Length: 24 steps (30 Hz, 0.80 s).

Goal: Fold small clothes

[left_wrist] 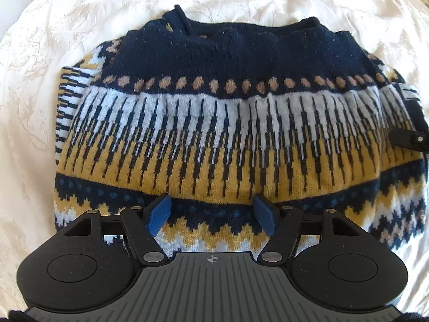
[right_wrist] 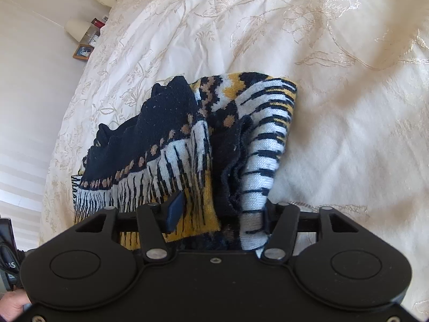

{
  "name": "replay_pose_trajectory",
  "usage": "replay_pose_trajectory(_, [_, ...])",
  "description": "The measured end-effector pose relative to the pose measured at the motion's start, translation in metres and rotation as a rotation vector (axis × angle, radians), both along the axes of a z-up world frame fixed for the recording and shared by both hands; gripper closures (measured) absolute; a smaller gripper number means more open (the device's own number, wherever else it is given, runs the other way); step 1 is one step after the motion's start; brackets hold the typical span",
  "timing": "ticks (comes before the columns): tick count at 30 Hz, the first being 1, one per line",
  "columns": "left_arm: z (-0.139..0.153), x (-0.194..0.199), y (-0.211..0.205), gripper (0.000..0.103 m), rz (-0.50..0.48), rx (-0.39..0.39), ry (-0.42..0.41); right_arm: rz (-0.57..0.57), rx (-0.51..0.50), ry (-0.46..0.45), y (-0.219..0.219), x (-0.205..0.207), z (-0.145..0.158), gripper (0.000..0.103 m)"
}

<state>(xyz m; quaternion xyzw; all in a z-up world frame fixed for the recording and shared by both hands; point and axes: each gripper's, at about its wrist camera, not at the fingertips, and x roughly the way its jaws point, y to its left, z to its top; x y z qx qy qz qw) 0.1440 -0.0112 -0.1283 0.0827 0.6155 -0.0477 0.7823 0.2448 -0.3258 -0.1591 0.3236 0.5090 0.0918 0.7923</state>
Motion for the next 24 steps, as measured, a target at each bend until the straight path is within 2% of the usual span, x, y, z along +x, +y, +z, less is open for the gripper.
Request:
replay_pose_trajectory(6, [-0.012,0.013,0.003,0.033,0.018,-0.007,0.034,0.033,-0.07,0.009,0.01,0.003,0.005,0.039])
replay_pose_trajectory(7, [-0.01,0.014,0.005,0.034,0.019,-0.014,0.035,0.037,-0.089,0.012,0.012,0.003,0.006,0.044])
replay_pose_trajectory(8, [-0.007,0.015,0.006,0.035,0.021,-0.024,0.033,0.042,-0.107,0.015,0.014,0.004,0.008,0.048])
replay_pose_trajectory(9, [-0.003,0.015,0.008,0.036,0.024,-0.033,0.028,0.045,-0.118,0.015,0.016,0.004,0.009,0.058])
replay_pose_trajectory(11, [0.01,0.014,0.016,0.036,0.036,-0.054,0.007,0.045,-0.128,0.01,0.019,0.004,0.015,0.062])
replay_pose_trajectory(19, [0.059,-0.018,0.066,0.036,0.05,-0.097,-0.093,0.021,-0.216,-0.015,0.041,0.0,0.052,0.066])
replay_pose_trajectory(24, [0.074,-0.032,0.094,0.036,0.094,-0.128,-0.111,0.031,-0.255,-0.048,0.066,0.003,0.086,0.067])
